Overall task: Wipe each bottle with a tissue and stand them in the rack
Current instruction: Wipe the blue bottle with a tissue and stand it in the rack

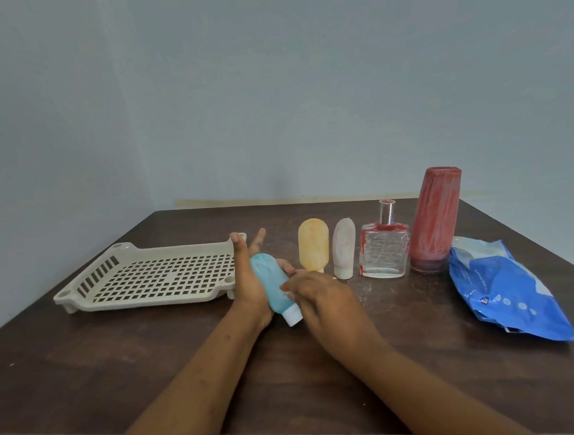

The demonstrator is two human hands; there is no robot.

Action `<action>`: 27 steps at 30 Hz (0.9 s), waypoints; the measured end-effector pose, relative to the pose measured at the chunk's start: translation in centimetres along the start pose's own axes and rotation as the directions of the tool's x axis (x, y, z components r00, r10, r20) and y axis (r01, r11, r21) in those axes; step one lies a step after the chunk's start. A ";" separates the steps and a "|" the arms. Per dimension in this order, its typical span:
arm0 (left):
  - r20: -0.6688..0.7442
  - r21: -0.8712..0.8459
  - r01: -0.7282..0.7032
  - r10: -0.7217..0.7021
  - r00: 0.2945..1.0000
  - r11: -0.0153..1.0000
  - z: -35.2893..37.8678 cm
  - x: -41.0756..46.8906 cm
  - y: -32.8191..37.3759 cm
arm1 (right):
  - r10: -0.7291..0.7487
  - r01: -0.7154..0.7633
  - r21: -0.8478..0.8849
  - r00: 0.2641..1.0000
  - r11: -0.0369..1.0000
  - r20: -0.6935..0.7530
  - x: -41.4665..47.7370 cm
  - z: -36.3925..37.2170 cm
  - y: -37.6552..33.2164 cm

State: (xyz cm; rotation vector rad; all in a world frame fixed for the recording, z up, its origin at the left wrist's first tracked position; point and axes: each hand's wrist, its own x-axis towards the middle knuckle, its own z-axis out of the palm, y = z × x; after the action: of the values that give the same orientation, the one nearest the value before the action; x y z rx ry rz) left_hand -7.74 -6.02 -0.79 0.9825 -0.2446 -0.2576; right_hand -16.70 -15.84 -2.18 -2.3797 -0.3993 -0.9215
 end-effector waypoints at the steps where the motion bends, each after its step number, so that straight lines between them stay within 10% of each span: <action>1: -0.003 0.003 0.001 -0.001 1.000 1.000 0.0 0.0 0.0 | 0.032 -0.032 0.002 0.999 0.999 -0.027 0.1 0.0 0.2; 16: -0.062 -0.016 0.010 -0.011 0.998 1.000 0.4 -0.2 0.1 | -0.280 0.335 -0.306 0.937 0.891 0.210 -0.9 0.5 -1.0; 21: -0.093 -0.024 0.020 -0.022 0.995 1.000 0.3 -0.2 0.2 | -0.140 0.144 -0.287 0.990 0.947 0.037 -0.5 -0.1 -1.0; 27: -0.083 -0.066 0.051 -0.056 0.995 0.997 0.9 -1.1 0.8 | -0.369 0.354 -0.463 0.928 0.813 0.062 -0.9 0.0 -2.1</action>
State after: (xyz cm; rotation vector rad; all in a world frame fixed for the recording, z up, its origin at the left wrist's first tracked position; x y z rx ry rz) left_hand -8.98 -5.97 0.23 0.9356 -0.1314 -0.2705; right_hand -18.33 -14.19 -1.98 -2.7742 -0.7061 -1.3556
